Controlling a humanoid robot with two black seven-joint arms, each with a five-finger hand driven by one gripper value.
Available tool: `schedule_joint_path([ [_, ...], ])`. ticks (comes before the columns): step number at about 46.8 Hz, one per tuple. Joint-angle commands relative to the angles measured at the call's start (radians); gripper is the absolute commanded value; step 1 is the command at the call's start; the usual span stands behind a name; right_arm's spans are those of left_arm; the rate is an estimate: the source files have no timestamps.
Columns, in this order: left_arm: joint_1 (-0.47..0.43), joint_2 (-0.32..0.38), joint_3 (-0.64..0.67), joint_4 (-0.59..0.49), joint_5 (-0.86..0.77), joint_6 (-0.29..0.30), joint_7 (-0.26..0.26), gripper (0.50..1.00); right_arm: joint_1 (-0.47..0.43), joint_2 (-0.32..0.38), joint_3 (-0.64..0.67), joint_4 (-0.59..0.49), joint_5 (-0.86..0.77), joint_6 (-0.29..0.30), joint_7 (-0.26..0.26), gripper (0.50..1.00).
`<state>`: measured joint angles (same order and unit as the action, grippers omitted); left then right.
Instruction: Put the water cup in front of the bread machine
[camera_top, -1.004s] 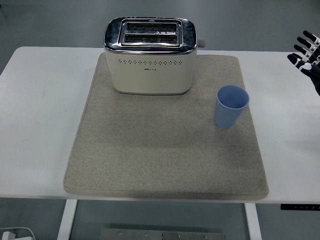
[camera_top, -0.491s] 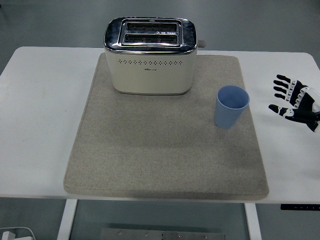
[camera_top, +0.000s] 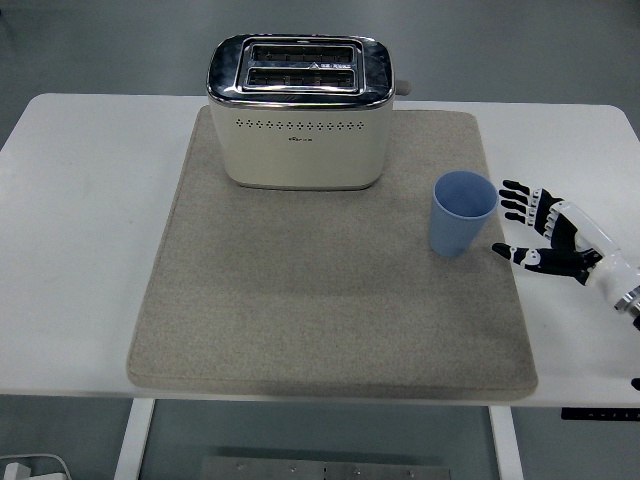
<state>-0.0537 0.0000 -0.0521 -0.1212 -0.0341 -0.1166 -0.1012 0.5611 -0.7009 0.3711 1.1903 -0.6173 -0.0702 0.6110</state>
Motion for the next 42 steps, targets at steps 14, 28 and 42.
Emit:
schedule_joint_path([
  [14,0.000,0.000,0.000,0.000,0.000,0.000,0.000,1.000,0.014,0.073,0.000,-0.003,-0.002,-0.033,0.000,0.913],
  [28,0.000,0.000,0.000,0.000,0.000,0.000,0.000,1.000,0.039,0.139,-0.003,-0.031,-0.004,-0.053,0.000,0.913],
  [42,0.000,0.000,0.000,0.000,0.000,0.000,0.000,1.000,0.074,0.193,-0.004,-0.052,-0.004,-0.066,-0.031,0.913],
])
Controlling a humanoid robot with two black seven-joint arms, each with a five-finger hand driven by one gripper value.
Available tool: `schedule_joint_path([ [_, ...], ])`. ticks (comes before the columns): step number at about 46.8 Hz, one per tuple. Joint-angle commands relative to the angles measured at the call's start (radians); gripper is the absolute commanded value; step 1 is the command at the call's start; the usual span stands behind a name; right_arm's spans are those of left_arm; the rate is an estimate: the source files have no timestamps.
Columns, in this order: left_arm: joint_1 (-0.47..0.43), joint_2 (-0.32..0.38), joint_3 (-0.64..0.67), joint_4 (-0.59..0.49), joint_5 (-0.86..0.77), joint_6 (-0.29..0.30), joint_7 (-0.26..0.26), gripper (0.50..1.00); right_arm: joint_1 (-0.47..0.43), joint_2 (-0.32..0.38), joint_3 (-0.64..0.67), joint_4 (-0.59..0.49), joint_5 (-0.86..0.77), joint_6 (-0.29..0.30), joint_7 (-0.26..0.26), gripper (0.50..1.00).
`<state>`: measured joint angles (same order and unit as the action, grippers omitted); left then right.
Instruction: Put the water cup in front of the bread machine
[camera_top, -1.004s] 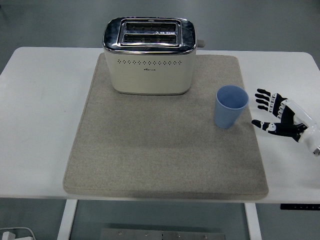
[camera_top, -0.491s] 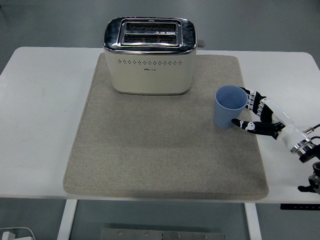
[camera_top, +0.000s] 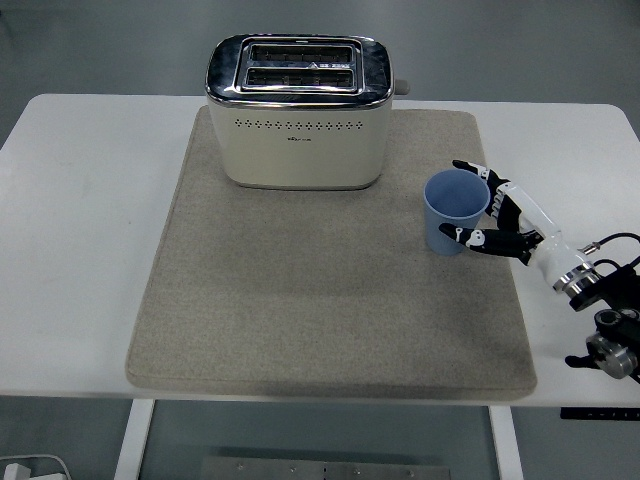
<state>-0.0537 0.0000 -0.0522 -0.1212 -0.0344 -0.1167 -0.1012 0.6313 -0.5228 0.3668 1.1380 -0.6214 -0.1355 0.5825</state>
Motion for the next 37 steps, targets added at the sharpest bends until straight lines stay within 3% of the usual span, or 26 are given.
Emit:
schedule_joint_path([
  [1,0.000,0.000,0.000,0.000,0.001,0.000,0.000,1.000,0.005,0.018,-0.002,0.000,0.000,-0.001,-0.004,0.913],
  [9,0.000,0.000,0.000,0.000,0.001,0.000,0.000,1.000,0.015,0.021,-0.025,0.000,0.000,-0.001,-0.004,0.909],
  [12,0.000,0.000,0.000,0.000,-0.001,0.000,0.000,1.000,0.019,0.020,-0.028,0.002,0.000,-0.001,-0.004,0.887],
  [17,0.002,0.000,0.000,0.000,0.001,0.000,0.000,1.000,0.041,0.020,-0.029,0.002,0.000,-0.012,-0.036,0.670],
  [18,0.000,0.000,0.000,0.000,0.001,0.000,0.000,1.000,0.044,0.020,-0.028,0.002,0.000,-0.013,-0.044,0.615],
  [19,0.000,0.000,0.000,0.000,0.001,0.000,0.000,1.000,0.048,0.020,-0.028,0.002,0.000,-0.013,-0.049,0.526],
  [20,0.000,0.000,0.000,0.000,0.001,0.000,0.000,1.000,0.056,0.018,-0.028,0.003,0.000,-0.013,-0.052,0.500],
  [37,0.000,0.000,0.000,0.000,-0.001,0.000,0.000,1.000,0.108,-0.002,-0.029,0.035,0.005,-0.004,-0.064,0.500],
])
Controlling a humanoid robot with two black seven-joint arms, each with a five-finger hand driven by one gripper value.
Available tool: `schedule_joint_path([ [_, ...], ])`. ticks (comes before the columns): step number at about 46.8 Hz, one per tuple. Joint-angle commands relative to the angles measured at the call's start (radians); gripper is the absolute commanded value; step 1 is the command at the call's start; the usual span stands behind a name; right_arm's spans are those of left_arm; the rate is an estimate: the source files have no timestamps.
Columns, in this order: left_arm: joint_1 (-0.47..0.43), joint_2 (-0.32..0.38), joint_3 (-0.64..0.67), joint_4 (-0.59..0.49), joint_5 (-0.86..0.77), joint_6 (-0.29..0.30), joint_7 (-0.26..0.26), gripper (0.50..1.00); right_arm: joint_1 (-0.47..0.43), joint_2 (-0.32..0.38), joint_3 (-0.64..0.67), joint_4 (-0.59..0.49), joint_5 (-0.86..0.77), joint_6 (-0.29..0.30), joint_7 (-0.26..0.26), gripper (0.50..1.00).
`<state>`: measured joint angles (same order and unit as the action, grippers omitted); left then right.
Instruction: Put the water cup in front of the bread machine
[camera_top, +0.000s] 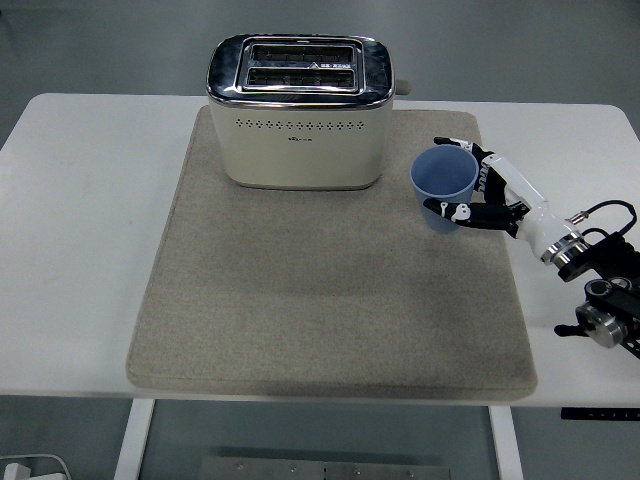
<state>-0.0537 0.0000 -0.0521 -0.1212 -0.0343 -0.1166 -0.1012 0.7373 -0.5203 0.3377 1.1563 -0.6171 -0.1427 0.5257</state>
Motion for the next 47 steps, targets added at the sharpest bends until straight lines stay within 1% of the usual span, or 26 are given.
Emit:
schedule_joint_path([
  [1,0.000,0.000,0.000,0.000,-0.001,0.000,0.000,1.000,0.002,-0.007,0.001,0.028,0.002,0.003,-0.010,0.500],
  [4,0.000,0.000,0.000,0.000,-0.001,-0.001,0.000,1.000,0.002,-0.015,0.003,0.065,0.004,0.002,-0.015,0.500],
  [10,0.000,0.000,0.000,0.000,-0.001,0.000,0.000,1.000,0.002,0.005,0.004,0.106,0.007,-0.008,-0.026,0.500],
  [13,0.000,0.000,0.000,0.000,-0.001,0.000,0.000,1.000,0.005,0.037,0.003,0.106,0.007,-0.008,-0.035,0.500],
  [18,0.000,0.000,0.000,0.000,0.001,0.000,0.000,1.000,0.008,0.118,0.003,0.097,0.005,-0.023,-0.036,0.500],
  [22,0.000,0.000,0.000,0.000,-0.001,0.000,0.000,1.000,0.008,0.190,0.003,0.069,0.004,-0.044,-0.041,0.500],
  [28,0.000,0.000,0.000,0.000,0.001,0.000,0.000,1.000,0.008,0.310,0.001,0.008,0.002,-0.046,-0.043,0.500],
  [34,0.000,0.000,0.000,0.000,0.001,0.000,0.000,1.000,0.013,0.384,0.000,-0.067,-0.003,-0.041,-0.043,0.500],
  [38,0.000,0.000,0.000,0.000,-0.001,0.000,0.000,1.000,0.027,0.448,-0.005,-0.131,-0.004,-0.038,-0.043,0.500],
  [44,0.000,0.000,0.000,0.000,0.001,0.000,0.000,1.000,0.031,0.503,-0.006,-0.191,-0.003,-0.034,-0.043,0.500],
  [46,0.000,0.000,0.000,0.000,0.001,0.000,0.000,1.000,0.037,0.516,-0.008,-0.204,-0.003,-0.034,-0.043,0.775],
  [47,0.000,0.000,0.000,0.000,0.001,0.000,0.000,1.000,0.039,0.519,-0.009,-0.208,-0.003,-0.034,-0.043,0.875],
])
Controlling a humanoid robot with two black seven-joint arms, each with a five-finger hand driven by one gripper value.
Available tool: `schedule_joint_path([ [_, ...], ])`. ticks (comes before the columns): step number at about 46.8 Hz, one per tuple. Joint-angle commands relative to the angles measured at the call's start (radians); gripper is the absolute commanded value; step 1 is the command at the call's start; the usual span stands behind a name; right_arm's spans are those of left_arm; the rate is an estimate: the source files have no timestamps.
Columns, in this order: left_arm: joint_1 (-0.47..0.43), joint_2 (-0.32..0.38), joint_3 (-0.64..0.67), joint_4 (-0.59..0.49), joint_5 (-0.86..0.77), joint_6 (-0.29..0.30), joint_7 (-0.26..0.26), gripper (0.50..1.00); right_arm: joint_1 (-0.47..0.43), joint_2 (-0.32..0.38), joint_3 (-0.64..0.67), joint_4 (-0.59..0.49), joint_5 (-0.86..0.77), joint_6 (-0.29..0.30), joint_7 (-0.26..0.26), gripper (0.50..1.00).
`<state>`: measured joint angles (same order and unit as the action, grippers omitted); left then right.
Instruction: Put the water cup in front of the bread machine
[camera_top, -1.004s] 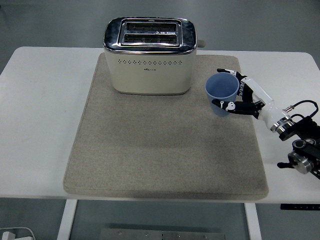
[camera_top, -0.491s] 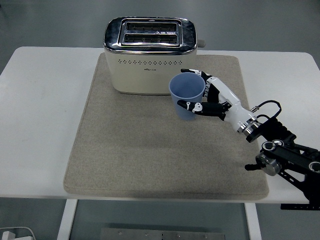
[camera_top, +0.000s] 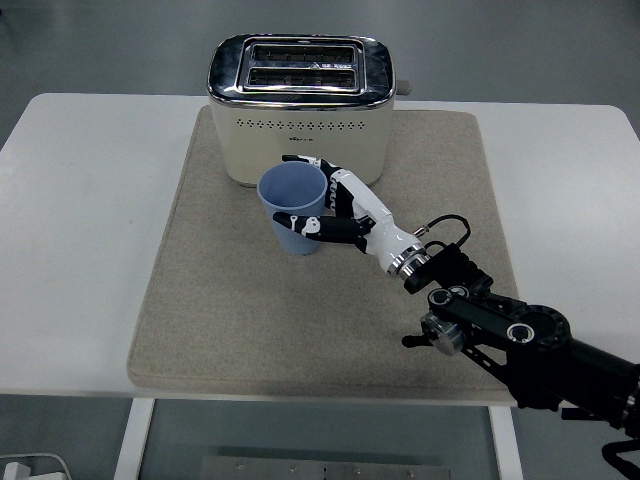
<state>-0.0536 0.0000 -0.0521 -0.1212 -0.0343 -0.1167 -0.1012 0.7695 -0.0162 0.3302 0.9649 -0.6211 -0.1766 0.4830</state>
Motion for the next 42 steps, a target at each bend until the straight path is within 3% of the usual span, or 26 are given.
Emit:
schedule_joint_path([
  [1,0.000,0.000,0.000,0.000,0.001,-0.001,0.000,1.000,0.007,0.015,-0.002,-0.020,0.001,0.000,0.000,0.917],
  [42,0.000,0.000,0.000,0.000,0.001,0.000,0.000,1.000,0.030,-0.010,-0.005,0.005,0.007,-0.007,0.002,0.919],
])
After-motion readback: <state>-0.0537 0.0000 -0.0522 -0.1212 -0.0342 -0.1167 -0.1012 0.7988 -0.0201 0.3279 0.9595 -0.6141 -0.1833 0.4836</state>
